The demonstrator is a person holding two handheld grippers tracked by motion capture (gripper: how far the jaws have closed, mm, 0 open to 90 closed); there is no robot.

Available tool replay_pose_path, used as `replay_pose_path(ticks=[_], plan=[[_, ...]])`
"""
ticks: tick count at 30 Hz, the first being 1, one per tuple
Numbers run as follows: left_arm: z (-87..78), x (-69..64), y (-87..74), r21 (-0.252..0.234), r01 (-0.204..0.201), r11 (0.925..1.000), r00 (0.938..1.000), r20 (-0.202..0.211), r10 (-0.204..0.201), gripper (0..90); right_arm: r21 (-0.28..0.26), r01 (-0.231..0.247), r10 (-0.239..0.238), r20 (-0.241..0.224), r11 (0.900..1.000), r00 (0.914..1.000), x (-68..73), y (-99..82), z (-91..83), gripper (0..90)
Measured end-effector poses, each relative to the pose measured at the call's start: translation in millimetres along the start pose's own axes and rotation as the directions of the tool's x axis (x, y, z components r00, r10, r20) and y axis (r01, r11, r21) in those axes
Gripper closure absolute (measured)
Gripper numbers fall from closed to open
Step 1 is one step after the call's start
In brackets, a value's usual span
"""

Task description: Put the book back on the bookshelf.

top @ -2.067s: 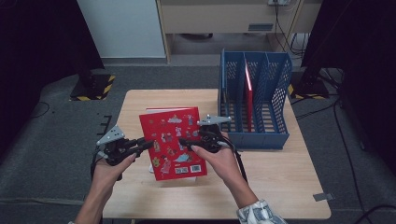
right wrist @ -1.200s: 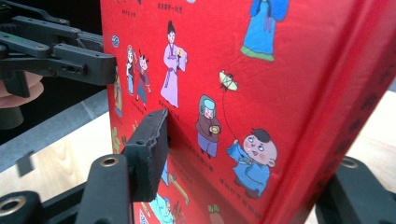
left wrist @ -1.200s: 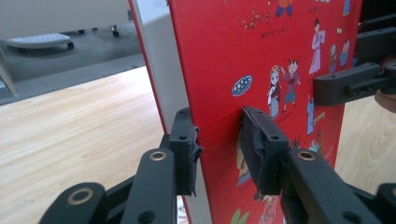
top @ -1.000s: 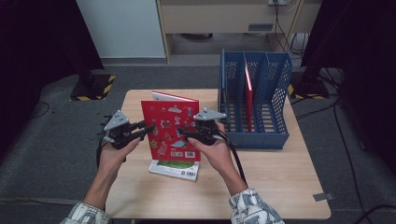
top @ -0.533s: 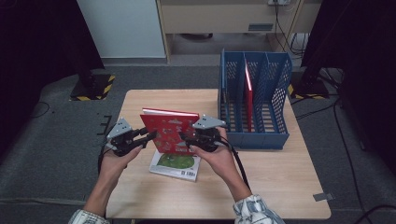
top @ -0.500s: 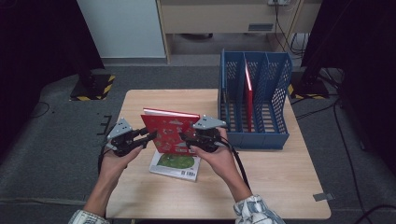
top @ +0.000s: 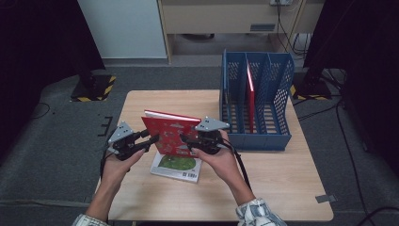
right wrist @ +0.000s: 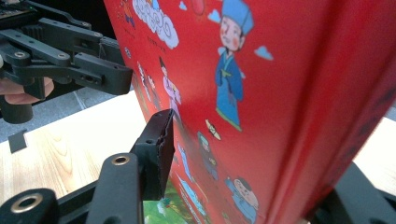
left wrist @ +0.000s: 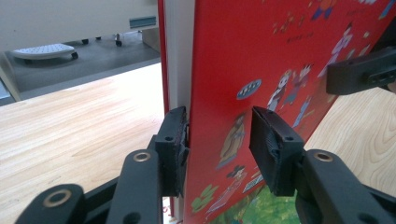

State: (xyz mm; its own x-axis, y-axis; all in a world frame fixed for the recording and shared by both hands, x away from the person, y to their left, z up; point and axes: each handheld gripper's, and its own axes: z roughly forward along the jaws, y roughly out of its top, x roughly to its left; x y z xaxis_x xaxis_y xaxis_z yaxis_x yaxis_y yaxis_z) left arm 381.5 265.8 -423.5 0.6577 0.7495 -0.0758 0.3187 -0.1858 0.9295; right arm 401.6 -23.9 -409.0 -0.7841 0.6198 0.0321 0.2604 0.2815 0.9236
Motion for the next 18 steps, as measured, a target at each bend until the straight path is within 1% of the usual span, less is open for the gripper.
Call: replay_pose_path(ticks=[6,10,13,18], plan=[[2.9,-0.7,-3.8,0.004,0.006,1.0,1.0,-0.008,-0.006,55.6,0.0,-0.012,0.012,-0.006,0.9999,0.9999,-1.0,0.5,1.4,45.8],[4.7,-1.1,-3.4,-0.002,0.016,0.9999,0.9996,-0.023,-0.016,55.4,-0.005,-0.023,0.023,-0.012,0.9997,0.9997,-0.8,1.7,0.5,49.4],[5.6,-0.3,-2.8,-0.008,0.027,0.9996,0.999,-0.034,-0.027,54.6,-0.009,-0.018,0.018,-0.024,0.9998,0.9996,0.5,3.9,-1.6,54.2],[6.5,0.7,-2.7,-0.01,0.033,0.9994,0.9984,-0.045,-0.034,53.5,-0.016,-0.012,0.011,-0.031,0.9998,0.9995,3.2,5.9,-4.2,57.3]])
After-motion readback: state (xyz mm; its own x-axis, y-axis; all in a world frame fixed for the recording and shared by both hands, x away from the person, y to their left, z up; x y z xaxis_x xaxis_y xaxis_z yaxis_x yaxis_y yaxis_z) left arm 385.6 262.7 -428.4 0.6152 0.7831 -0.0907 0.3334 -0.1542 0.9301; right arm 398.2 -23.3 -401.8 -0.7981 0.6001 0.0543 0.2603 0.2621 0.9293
